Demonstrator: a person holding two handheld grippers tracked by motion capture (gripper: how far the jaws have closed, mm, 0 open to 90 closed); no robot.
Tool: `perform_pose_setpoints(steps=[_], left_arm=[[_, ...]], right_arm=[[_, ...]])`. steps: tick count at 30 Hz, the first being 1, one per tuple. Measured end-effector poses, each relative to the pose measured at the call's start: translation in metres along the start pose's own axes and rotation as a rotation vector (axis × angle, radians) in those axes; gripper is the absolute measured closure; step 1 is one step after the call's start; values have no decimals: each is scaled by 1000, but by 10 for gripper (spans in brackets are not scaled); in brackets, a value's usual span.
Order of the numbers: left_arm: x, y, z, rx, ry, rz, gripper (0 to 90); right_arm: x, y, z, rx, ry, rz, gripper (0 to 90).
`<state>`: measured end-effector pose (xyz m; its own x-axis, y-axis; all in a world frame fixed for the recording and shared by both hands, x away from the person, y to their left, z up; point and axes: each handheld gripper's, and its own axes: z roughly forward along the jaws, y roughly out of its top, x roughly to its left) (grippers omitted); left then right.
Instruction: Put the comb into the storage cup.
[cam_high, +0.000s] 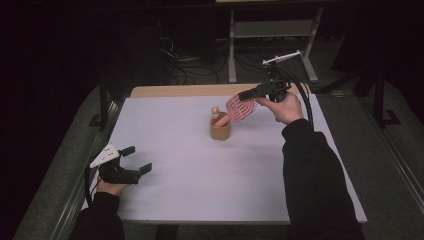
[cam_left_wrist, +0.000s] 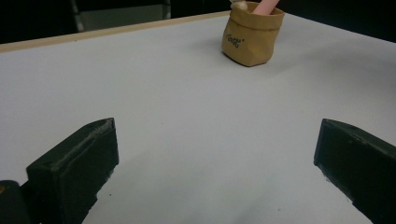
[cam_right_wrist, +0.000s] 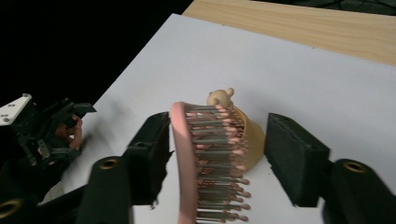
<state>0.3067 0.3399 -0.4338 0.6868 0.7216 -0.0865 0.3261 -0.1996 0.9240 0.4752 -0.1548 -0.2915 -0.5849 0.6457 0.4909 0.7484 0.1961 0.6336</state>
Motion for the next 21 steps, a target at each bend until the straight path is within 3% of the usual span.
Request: perform_pose_setpoints(steps=[5, 10, 21], left_arm=[[0, 0, 0, -3, 1, 0, 0], [0, 0, 0, -1, 1, 2, 0], [1, -1, 0, 5, 9, 3, 0]], right_arm=[[1, -4, -5, -25, -71, -39, 160], [-3, -9, -13, -38, -63, -57, 18], [-15, -26, -33, -79, -91, -72, 0]])
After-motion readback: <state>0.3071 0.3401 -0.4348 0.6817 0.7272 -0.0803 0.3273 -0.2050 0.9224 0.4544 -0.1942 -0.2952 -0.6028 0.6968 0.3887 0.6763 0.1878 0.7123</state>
